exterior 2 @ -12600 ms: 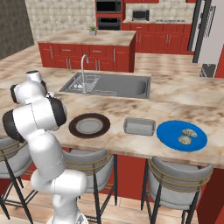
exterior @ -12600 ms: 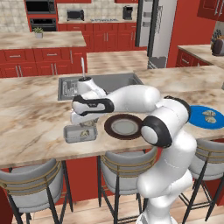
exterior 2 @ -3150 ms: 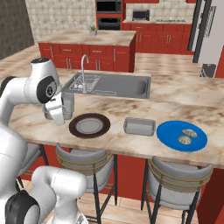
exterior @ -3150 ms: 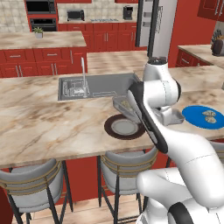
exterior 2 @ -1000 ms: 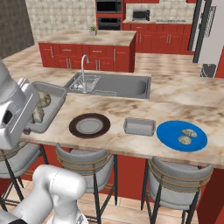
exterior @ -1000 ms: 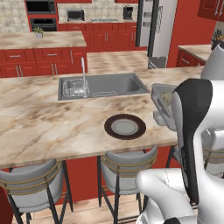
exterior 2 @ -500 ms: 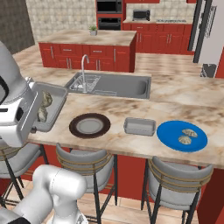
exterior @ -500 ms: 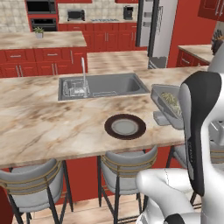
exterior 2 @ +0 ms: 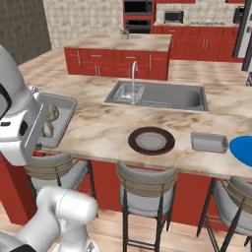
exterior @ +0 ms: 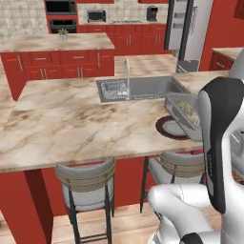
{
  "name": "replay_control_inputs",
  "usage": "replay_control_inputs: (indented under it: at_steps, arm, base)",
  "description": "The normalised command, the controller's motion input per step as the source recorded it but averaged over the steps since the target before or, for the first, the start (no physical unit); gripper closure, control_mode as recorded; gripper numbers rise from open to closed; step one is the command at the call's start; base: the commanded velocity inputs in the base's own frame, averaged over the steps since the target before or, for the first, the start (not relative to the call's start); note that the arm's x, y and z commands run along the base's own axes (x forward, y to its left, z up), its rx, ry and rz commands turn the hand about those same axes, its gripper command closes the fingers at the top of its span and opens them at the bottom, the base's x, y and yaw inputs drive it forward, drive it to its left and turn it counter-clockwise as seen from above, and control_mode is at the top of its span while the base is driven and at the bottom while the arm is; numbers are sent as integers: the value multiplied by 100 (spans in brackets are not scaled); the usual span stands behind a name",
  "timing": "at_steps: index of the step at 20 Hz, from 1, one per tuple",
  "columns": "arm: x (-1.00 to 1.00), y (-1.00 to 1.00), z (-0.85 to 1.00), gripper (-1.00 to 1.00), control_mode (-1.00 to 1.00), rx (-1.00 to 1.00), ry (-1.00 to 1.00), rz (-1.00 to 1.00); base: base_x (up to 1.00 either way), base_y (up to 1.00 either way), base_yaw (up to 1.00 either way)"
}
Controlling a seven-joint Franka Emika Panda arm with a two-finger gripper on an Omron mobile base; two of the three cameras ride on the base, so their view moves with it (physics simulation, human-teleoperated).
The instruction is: Place two dumplings into each of the tupperware containers and then place the containers in the fridge.
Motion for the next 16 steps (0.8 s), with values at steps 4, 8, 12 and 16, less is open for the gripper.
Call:
replay_control_inputs:
  at_steps: [4, 8, 12, 16]
  arm:
    - [0, 0, 0, 100, 100, 0, 0, 0]
    - [0, 0, 0, 100, 100, 0, 0, 0]
    - [0, 0, 0, 100, 100, 0, 0, 0]
    - [0, 0, 0, 100, 100, 0, 0, 0]
  base:
    - [-20, 100, 0]
    - [-42, 100, 0]
    - [-91, 100, 0]
    - [-35, 100, 0]
